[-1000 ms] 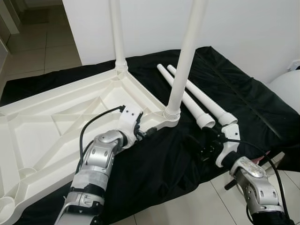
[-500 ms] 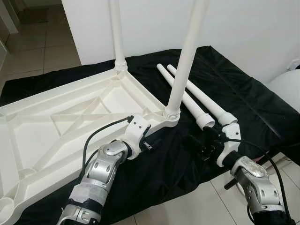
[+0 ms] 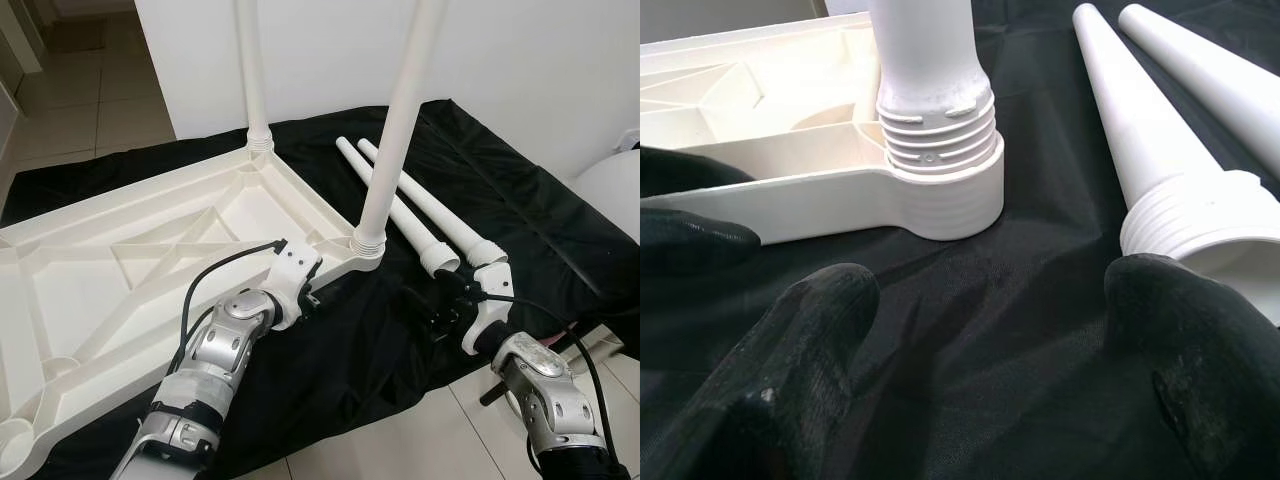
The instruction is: Building children table
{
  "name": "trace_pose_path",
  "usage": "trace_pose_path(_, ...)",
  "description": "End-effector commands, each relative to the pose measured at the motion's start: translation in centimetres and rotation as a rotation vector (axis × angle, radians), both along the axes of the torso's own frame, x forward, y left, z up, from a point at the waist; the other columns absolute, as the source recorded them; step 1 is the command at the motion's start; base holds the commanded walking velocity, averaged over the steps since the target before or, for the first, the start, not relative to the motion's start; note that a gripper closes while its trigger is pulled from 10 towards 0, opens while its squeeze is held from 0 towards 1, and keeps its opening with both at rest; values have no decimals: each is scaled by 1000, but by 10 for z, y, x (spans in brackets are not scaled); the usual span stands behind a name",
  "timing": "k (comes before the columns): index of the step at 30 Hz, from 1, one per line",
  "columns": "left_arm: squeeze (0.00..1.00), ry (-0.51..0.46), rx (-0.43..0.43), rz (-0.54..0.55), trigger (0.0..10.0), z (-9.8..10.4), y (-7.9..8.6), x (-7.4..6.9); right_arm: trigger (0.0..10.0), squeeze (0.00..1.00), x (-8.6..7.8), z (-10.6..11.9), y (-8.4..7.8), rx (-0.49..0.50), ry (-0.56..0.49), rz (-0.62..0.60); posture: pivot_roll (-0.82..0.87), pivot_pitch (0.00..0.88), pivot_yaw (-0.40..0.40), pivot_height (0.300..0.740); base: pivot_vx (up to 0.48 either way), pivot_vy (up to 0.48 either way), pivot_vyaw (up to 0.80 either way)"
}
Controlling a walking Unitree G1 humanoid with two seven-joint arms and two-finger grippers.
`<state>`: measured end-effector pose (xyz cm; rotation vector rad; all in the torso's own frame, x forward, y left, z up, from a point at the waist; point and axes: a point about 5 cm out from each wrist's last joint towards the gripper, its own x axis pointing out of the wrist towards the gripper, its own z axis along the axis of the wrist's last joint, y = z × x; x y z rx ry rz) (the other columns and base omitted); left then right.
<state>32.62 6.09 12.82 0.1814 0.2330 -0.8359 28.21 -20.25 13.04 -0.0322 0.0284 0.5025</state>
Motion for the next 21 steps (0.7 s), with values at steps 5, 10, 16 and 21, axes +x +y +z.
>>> trace_pose_path(5, 0, 39, 45, -41, 0, -13, 4, -5, 10000, 0, -1, -2, -2, 1, 3, -14, -100, 60, 34, 740, 0, 0, 0)
trace_pose_path(10, 0, 47, 62, -74, 0, -17, 10, -10, 10000, 0, -1, -3, -3, 0, 4, -17, -98, 62, 34, 740, 0, 0, 0)
trace_pose_path(16, 0, 53, 130, -165, 0, -23, 31, -27, 10000, 0, -1, -4, -4, -8, 6, -16, -92, 66, 33, 740, 0, 0, 0)
trace_pose_path(21, 0, 76, 146, -184, 0, -24, 40, -37, 10000, 0, -1, -4, -3, -5, 11, 0, -87, 64, 28, 740, 0, 0, 0)
